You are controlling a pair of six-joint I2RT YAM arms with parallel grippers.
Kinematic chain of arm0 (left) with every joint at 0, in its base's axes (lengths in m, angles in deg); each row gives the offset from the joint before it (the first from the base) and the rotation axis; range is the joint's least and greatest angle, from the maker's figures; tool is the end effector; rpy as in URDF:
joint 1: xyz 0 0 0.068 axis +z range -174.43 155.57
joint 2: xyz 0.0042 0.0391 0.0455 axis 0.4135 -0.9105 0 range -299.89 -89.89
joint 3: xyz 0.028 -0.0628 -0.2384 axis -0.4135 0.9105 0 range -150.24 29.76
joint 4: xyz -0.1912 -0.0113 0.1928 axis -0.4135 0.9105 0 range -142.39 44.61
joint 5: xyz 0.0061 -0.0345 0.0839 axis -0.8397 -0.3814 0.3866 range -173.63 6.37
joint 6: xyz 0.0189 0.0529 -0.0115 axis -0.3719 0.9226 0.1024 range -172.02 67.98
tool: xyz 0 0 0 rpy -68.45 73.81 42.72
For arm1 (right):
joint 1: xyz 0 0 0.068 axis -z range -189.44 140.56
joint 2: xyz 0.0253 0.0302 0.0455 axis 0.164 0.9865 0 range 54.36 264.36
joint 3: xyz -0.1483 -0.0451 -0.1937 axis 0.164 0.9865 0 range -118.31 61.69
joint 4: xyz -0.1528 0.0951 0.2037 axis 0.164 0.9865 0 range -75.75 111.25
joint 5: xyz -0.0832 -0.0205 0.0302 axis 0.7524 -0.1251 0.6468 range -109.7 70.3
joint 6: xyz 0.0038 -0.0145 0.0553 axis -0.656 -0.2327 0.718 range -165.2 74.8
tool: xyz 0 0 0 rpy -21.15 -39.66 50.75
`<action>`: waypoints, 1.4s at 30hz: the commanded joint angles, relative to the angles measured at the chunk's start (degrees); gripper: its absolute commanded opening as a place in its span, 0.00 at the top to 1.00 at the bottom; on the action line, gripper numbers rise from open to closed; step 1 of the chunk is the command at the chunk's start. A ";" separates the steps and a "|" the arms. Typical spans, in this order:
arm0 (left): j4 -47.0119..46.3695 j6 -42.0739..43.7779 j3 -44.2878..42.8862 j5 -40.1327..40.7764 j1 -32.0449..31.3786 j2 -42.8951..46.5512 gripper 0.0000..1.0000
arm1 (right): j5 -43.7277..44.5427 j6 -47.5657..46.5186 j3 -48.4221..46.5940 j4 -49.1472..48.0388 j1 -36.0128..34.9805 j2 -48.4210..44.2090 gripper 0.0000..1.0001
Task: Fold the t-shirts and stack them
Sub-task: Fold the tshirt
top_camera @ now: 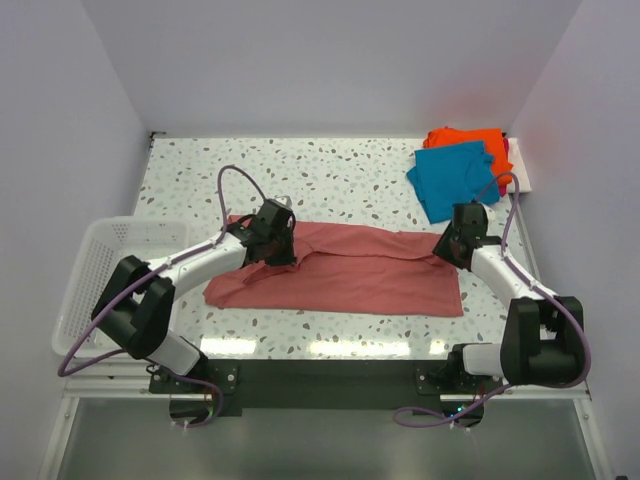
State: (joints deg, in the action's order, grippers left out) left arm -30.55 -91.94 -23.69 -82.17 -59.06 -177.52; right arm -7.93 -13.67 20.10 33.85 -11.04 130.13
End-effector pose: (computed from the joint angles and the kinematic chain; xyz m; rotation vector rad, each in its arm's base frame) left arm 0.2636 -0.1809 0.1625 -0.1308 2.6142 -0.4580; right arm 0.2743 -0.0006 0.1586 0.7210 2.3742 -0.0138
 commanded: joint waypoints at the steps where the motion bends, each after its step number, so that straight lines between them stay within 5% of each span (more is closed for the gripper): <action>1: -1.54 -0.60 0.54 -0.57 -0.26 2.47 1.00 | -0.17 1.16 0.63 -2.19 -0.33 0.87 0.66; 4: -1.28 -0.51 0.54 -0.57 -0.26 2.73 1.00 | -0.43 1.43 0.36 -2.54 -0.24 1.40 0.86; 8: -0.75 -0.25 0.37 -0.57 -0.26 3.26 1.00 | -1.05 1.17 -1.30 -0.88 -0.24 1.14 1.00; 21: 1.62 0.63 0.72 -0.40 -0.26 6.42 1.00 | 5.28 -3.05 -7.63 7.47 -0.24 -5.71 1.00; 30: 0.49 1.16 4.49 -3.82 -0.26 8.71 1.00 | 3.79 -0.95 -1.77 8.53 -0.24 -10.19 1.00; 33: -0.83 2.13 6.25 -7.33 -0.35 9.06 1.00 | 1.95 1.25 2.01 7.04 -0.06 -11.51 0.84; 34: -0.93 2.48 7.21 -8.13 -0.44 9.41 0.95 | 1.33 1.52 2.73 6.34 -0.06 -12.13 0.79; 38: -1.54 3.27 8.80 -8.58 -0.52 14.23 0.49 | 0.62 2.13 3.61 6.60 -0.15 -13.62 0.61; 42: 5.37 1.79 7.23 -1.56 -0.35 16.53 0.40 | -0.07 0.73 2.48 6.77 -0.15 -14.68 0.59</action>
State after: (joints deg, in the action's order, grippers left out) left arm -28.86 -89.93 -14.79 -87.68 -59.21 -163.84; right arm -7.19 -12.71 24.10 41.65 -11.04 117.54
